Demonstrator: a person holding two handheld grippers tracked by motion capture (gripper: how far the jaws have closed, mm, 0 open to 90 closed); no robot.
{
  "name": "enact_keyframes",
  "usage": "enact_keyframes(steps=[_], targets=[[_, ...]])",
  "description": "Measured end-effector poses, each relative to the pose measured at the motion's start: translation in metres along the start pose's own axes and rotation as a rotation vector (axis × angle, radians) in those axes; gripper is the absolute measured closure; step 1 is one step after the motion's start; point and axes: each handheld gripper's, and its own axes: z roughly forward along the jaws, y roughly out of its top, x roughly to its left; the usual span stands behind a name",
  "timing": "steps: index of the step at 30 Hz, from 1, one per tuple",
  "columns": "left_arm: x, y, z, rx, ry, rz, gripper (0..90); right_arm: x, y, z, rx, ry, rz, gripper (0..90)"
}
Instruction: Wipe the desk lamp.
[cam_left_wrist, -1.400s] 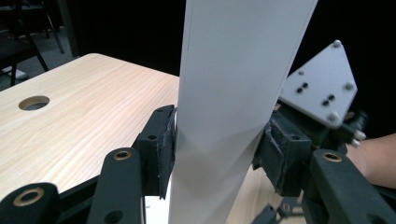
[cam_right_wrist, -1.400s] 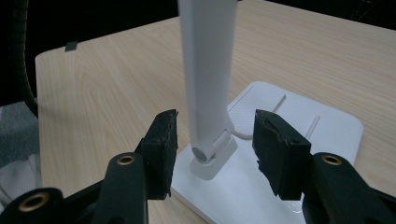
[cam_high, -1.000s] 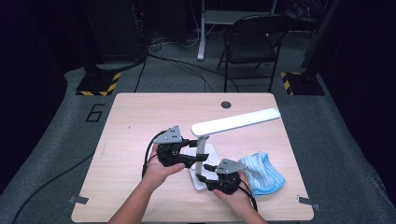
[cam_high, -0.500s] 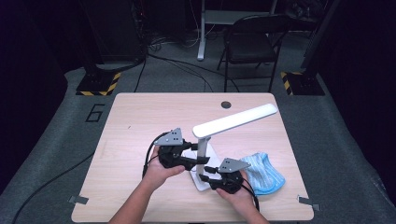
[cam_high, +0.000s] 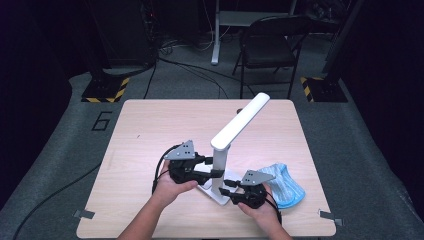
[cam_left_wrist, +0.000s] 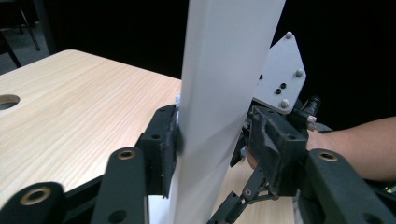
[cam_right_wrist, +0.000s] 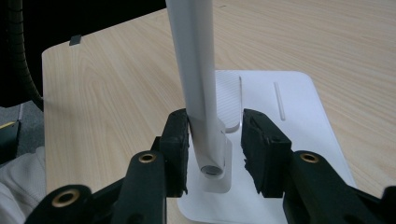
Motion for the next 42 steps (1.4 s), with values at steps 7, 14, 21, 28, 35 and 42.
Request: enact_keyframes(steps=[7, 14, 21, 28, 35, 42], targets=[[0.004, 0.001, 0.008, 0.021, -0.013, 0.005, 55.5, -0.003, -0.002, -0.002, -0.004, -0.002, 0.015, 66.6], [0.007, 0.001, 0.017, 0.037, -0.039, 0.008, 57.6, -0.004, -0.004, -0.005, 0.000, -0.006, 0.025, 66.1], [0.004, 0.001, 0.017, 0.041, -0.019, 0.004, 58.5, -0.010, -0.006, -0.009, 0.004, -0.007, 0.041, 65.8], [0.005, 0.000, 0.017, 0.034, -0.009, -0.007, 62.7, -0.014, -0.006, -0.010, 0.001, -0.025, 0.066, 66.0], [0.005, 0.001, 0.016, 0.044, 0.031, -0.005, 70.1, -0.017, -0.007, -0.008, 0.001, -0.031, 0.070, 65.7], [0.005, 0.001, 0.017, 0.042, 0.064, -0.003, 73.6, -0.020, -0.006, -0.007, -0.002, -0.048, 0.091, 65.5]])
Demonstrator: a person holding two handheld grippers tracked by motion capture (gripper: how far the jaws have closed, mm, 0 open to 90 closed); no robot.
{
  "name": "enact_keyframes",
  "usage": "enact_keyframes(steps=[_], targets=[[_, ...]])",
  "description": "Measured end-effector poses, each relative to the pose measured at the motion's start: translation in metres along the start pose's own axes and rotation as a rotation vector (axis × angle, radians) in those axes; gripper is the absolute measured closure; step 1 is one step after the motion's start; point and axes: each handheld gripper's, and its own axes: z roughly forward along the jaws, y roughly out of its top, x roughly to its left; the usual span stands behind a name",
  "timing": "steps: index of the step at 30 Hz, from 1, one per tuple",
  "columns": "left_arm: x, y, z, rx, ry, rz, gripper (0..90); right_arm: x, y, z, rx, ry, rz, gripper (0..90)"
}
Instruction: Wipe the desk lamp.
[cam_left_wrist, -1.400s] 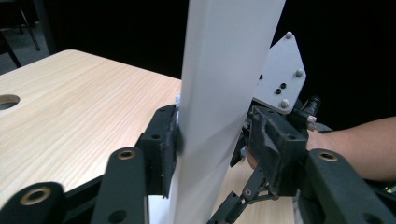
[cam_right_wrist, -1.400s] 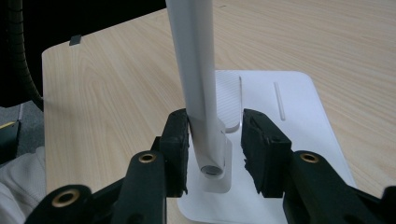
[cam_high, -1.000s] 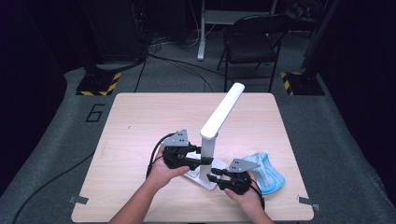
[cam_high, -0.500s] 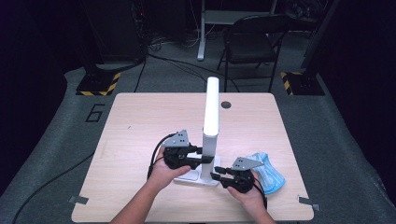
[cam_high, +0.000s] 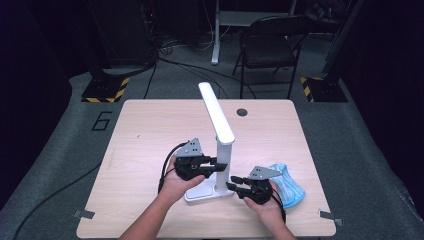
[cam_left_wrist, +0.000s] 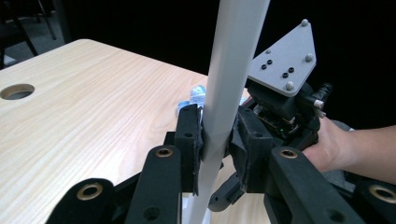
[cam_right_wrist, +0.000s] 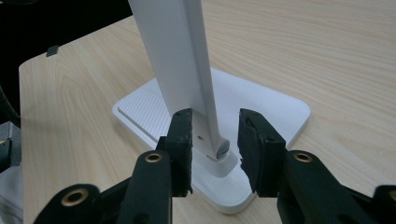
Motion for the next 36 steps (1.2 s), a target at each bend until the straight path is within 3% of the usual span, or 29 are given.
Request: enact_keyframes(steps=[8, 20, 24, 28, 30, 35, 36], targets=[[-0.004, 0.002, 0.005, -0.004, 0.065, 0.026, 75.7, -0.010, 0.001, -0.002, -0.010, -0.034, 0.013, 65.0], [0.000, 0.006, 0.017, -0.025, 0.087, -0.015, 74.3, -0.019, 0.001, -0.005, -0.027, -0.104, 0.041, 61.3], [0.003, 0.007, 0.021, -0.034, 0.087, -0.033, 73.6, -0.023, 0.001, -0.004, -0.041, -0.107, 0.060, 59.6], [0.005, 0.008, 0.022, -0.033, 0.080, -0.032, 71.9, -0.024, 0.000, -0.006, -0.030, -0.135, 0.075, 52.8], [0.005, 0.008, 0.021, -0.034, 0.079, -0.036, 66.0, -0.021, 0.001, -0.007, -0.039, -0.138, 0.086, 47.4], [0.004, 0.004, 0.011, -0.045, 0.078, -0.053, 54.9, -0.004, 0.003, -0.005, -0.038, -0.176, 0.033, 39.4], [0.003, 0.003, 0.009, -0.047, 0.081, -0.045, 52.7, -0.002, 0.004, -0.003, -0.040, -0.192, -0.001, 38.5]])
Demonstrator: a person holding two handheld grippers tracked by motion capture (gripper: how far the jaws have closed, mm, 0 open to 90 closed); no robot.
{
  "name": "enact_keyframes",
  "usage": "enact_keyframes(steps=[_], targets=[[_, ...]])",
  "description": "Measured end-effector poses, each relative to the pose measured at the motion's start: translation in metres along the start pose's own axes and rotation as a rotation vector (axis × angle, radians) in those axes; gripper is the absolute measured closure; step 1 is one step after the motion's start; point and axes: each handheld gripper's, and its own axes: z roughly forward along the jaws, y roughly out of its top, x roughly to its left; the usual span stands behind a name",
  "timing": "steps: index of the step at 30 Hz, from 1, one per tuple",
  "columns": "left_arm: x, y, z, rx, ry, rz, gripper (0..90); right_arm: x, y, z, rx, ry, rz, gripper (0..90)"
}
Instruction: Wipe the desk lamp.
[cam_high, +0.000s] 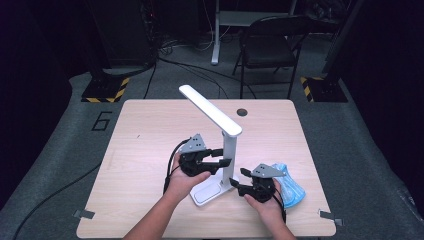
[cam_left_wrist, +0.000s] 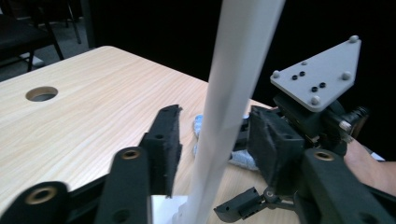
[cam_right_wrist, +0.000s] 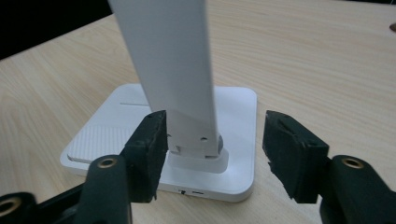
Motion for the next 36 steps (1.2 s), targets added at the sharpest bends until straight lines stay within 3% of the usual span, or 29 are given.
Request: enact_keyframes(steps=[2, 6, 8, 10, 14, 18, 21, 25, 36], targets=[[-0.001, -0.003, -0.006, -0.006, 0.004, 0.007, 48.1, 0.008, 0.001, 0.002, 0.003, -0.013, -0.033, 36.4], [0.000, -0.011, -0.021, -0.015, 0.030, 0.000, 43.3, 0.017, 0.004, 0.010, -0.010, -0.036, -0.036, 34.2], [0.004, -0.016, -0.028, -0.002, 0.038, -0.005, 42.9, 0.025, 0.005, 0.014, -0.016, -0.081, -0.048, 35.0], [0.008, -0.021, -0.034, 0.003, 0.049, -0.016, 42.9, 0.030, 0.006, 0.017, -0.022, -0.093, -0.052, 35.0], [0.013, -0.033, -0.044, 0.025, 0.072, -0.035, 43.0, 0.032, 0.006, 0.023, -0.011, -0.096, -0.074, 37.1], [0.016, -0.044, -0.051, 0.043, 0.085, -0.042, 43.0, 0.028, 0.005, 0.026, -0.012, -0.117, -0.045, 40.4], [0.020, -0.052, -0.056, 0.055, 0.100, -0.049, 42.8, 0.023, 0.005, 0.025, -0.007, -0.083, -0.014, 43.3], [0.023, -0.062, -0.063, 0.065, 0.111, -0.071, 41.8, 0.019, 0.004, 0.022, -0.006, -0.063, -0.016, 50.8], [0.031, -0.093, -0.075, 0.124, 0.173, -0.108, 36.3, 0.008, 0.005, 0.020, 0.007, -0.013, -0.041, 51.4]])
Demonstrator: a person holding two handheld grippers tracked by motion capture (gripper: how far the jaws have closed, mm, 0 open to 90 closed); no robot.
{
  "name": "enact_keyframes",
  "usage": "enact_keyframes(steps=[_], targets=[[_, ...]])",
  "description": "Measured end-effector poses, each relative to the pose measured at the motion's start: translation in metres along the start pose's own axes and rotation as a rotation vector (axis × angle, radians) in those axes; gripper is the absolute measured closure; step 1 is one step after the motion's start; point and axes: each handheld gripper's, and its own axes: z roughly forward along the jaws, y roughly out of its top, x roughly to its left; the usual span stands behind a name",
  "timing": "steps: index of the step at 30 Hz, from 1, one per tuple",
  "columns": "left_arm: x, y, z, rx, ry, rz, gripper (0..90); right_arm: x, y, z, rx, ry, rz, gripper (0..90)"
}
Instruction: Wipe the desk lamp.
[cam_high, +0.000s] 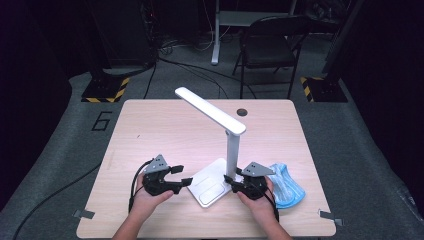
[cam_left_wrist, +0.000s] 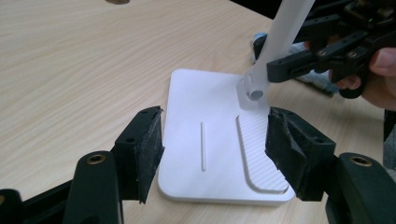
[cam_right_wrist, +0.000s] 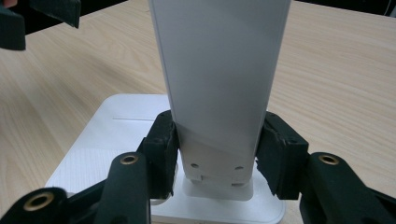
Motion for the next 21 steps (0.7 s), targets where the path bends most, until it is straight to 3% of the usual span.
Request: enact_keyframes(steps=[6, 8, 9, 21], targets=[[0.006, -0.010, -0.001, -0.005, 0.038, -0.022, 31.7, 0.003, 0.000, 0.001, -0.003, 0.015, -0.012, 51.6], [0.008, -0.012, -0.001, 0.005, 0.047, -0.011, 31.0, 0.005, 0.000, 0.002, -0.001, 0.025, -0.017, 51.6], [0.009, -0.013, 0.000, -0.002, 0.045, -0.038, 30.6, 0.006, 0.000, 0.002, 0.004, 0.032, -0.019, 51.6], [0.002, -0.027, 0.021, 0.071, 0.055, -0.023, 27.2, 0.016, 0.000, 0.006, 0.005, 0.138, -0.064, 51.4]])
